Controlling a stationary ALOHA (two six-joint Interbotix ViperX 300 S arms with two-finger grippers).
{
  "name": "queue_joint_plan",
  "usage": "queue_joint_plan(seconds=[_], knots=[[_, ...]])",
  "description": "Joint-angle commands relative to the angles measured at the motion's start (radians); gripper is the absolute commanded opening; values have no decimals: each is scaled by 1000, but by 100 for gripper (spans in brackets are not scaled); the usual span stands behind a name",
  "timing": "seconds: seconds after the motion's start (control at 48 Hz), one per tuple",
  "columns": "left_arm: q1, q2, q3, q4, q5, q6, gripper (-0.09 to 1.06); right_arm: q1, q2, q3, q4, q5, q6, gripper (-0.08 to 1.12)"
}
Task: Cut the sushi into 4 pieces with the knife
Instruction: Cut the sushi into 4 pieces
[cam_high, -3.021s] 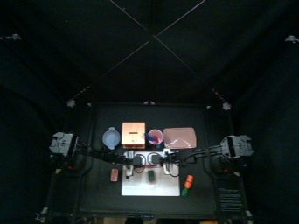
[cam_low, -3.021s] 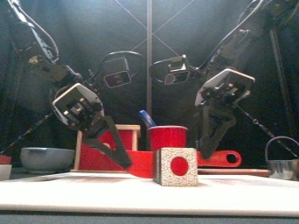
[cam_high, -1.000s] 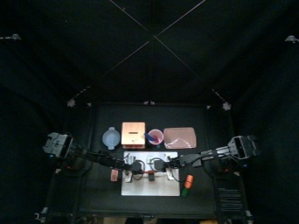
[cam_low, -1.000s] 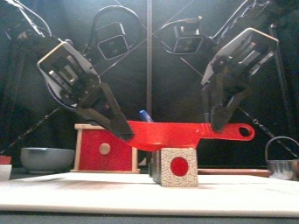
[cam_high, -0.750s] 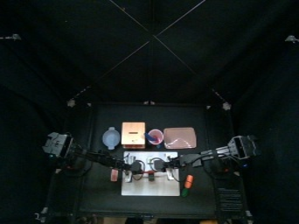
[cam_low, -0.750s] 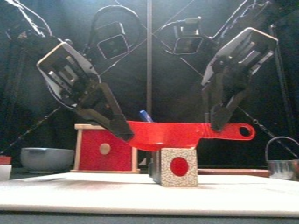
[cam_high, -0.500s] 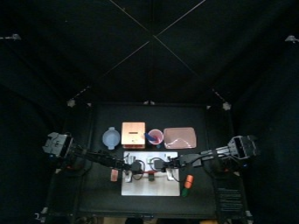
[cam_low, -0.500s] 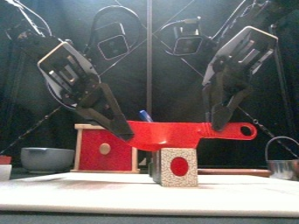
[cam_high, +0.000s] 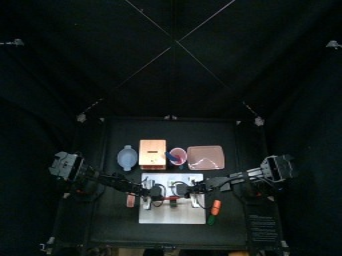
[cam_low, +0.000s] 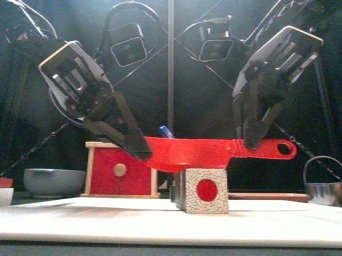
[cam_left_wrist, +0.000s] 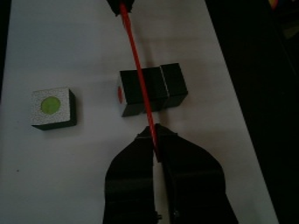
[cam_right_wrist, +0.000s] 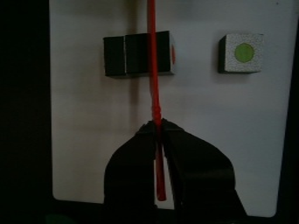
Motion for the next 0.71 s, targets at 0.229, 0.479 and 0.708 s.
queue_joint_plan(seconds=[0.229, 0.479, 0.708], knots=[[-3, 18, -14, 2, 3, 3, 31, -9, -3, -15, -9, -11, -3, 32], [0, 43, -14, 2, 5, 3, 31, -9, 20, -15, -9, -23, -5, 32], [29, 103, -18, 3, 3, 6, 31, -9, 103, 2, 0, -71, -5, 32]])
